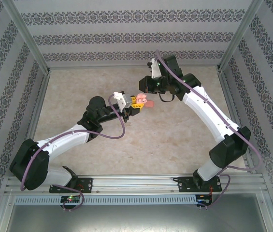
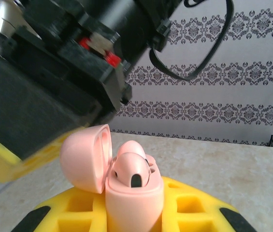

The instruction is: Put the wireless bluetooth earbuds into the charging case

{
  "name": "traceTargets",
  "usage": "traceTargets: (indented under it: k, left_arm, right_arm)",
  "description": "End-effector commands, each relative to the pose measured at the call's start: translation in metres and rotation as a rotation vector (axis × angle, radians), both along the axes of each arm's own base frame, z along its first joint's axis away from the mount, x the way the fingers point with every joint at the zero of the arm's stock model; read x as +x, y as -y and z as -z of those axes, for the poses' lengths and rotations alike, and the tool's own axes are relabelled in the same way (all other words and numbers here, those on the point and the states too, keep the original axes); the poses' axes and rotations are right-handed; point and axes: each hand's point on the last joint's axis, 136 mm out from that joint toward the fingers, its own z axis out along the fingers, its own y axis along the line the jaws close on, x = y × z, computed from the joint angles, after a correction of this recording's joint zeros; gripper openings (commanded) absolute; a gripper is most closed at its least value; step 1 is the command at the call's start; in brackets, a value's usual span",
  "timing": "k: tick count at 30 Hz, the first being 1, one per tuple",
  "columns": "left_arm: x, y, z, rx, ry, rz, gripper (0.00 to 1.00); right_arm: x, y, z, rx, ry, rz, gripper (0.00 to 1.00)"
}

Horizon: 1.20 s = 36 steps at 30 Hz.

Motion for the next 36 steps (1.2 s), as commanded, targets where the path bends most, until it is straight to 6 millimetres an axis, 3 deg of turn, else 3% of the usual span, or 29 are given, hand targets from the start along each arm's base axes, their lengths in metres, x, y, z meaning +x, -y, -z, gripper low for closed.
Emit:
traceTargets:
  k: [1, 14, 21, 24, 28, 36]
  left_arm:
    - [-0.005, 0.008, -0.007, -0.003, 0.030, 0.031, 0.00]
    - [0.002, 0.012, -0.008, -0.023, 0.025, 0.020, 0.00]
    - [0.005, 0.012, -0.007, -0.030, 0.007, 0.005, 0.00]
    - [0.008, 0.008, -0.002, -0.034, -0.014, -0.026, 0.00]
    - [0.017, 0.002, 0.007, -0.040, -0.054, -0.091, 0.00]
    - [0.048, -0.017, 0.043, -0.053, -0.238, -0.247, 0.00]
  right_arm:
    - [-0.019, -0.001, -0.008, 0.013, 0.028, -0.036, 0.14]
    - [-0.069, 0.017, -0.004, 0.025, 0.027, -0.038, 0.11]
    - [-0.066, 0.059, -0.031, 0.044, 0.117, 0.110, 0.13]
    - [-0.064, 0.076, -0.032, 0.042, 0.132, 0.166, 0.14]
    - [-0.063, 0.090, -0.013, 0.041, 0.101, 0.215, 0.18]
    - [-0.068, 0.108, 0.057, -0.019, -0.008, 0.287, 0.26]
